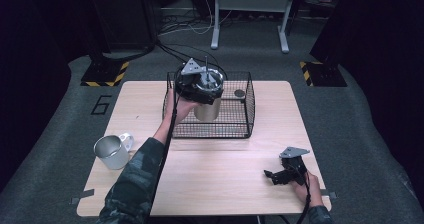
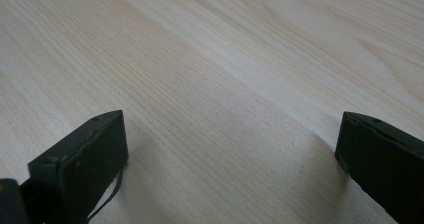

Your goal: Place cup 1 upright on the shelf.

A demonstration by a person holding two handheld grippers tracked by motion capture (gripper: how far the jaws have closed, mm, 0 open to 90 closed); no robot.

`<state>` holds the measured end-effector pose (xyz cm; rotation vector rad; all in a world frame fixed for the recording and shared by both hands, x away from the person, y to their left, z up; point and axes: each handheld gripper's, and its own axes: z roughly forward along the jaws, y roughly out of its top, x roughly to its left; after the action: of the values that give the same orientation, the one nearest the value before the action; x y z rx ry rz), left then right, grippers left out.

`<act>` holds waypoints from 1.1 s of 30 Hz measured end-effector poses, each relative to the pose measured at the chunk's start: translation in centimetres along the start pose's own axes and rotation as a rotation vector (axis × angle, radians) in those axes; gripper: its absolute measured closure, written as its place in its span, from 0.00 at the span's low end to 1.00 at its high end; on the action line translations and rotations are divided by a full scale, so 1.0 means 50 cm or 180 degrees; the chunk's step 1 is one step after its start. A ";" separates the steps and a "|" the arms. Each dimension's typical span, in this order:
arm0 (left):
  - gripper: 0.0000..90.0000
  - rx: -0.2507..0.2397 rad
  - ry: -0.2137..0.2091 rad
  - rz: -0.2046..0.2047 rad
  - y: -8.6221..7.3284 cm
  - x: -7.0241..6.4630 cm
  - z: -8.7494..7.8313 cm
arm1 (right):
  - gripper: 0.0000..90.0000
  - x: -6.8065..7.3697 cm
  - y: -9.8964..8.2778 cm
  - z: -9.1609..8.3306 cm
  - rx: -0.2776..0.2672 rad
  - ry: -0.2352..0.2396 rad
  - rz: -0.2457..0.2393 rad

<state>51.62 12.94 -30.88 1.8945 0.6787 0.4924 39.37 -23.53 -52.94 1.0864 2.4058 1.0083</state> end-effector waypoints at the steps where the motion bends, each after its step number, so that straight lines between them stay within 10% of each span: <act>1: 0.03 0.0000 0.0019 0.0003 0.001 0.002 0.004 | 0.00 0.000 0.000 0.000 0.0000 0.0001 -0.0001; 33: 0.03 0.0315 0.0027 -0.0228 -0.031 0.003 0.145 | 0.00 -0.001 0.000 0.000 -0.0001 0.0007 -0.0020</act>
<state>55.78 8.54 -35.18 1.9538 0.7863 0.4284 39.41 -23.58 -52.93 1.0774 2.4093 1.0082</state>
